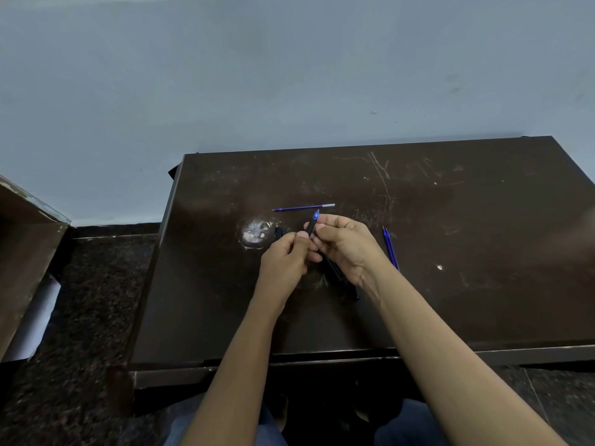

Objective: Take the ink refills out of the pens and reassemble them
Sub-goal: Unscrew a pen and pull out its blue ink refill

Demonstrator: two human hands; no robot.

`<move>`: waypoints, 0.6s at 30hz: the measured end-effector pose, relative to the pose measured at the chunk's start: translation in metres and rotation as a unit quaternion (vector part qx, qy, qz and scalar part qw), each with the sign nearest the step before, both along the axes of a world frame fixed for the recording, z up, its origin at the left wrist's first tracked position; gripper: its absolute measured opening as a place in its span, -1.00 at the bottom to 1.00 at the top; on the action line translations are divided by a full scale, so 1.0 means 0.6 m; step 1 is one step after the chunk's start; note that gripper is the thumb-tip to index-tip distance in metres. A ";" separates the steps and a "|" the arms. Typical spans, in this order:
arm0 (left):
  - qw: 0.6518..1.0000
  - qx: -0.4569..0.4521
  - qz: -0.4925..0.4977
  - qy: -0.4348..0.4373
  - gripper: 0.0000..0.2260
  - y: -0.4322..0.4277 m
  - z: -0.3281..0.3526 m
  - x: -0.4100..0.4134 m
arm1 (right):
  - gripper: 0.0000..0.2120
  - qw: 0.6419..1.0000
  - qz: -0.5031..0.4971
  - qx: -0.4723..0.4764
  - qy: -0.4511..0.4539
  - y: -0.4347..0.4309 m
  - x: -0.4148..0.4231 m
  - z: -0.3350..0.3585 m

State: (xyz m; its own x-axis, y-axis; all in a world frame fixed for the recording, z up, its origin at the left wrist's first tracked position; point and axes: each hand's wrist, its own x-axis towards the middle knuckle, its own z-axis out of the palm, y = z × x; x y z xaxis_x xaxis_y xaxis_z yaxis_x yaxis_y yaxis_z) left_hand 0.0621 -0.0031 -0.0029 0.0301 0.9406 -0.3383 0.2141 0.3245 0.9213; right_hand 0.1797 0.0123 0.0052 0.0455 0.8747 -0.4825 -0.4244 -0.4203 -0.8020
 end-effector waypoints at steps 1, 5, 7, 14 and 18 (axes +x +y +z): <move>1.000 0.001 0.004 -0.005 -0.70 0.003 0.001 0.003 | -0.84 1.000 0.002 0.004 0.002 0.001 0.001 0.001; 1.000 0.014 0.002 -0.005 -0.68 0.011 0.003 0.010 | -0.89 0.999 0.026 0.035 0.013 -0.002 0.001 0.001; 1.000 0.014 -0.003 0.000 -0.69 0.012 0.002 0.012 | -0.86 0.999 0.008 0.030 0.012 -0.001 0.001 0.001; 1.000 0.006 -0.015 0.000 -0.77 0.011 -0.003 0.012 | -0.78 1.000 0.028 0.007 0.012 0.000 0.007 0.005; 0.999 -0.006 -0.034 -0.002 -0.73 0.012 -0.001 0.014 | -0.93 1.000 0.020 -0.006 0.006 0.000 0.011 0.004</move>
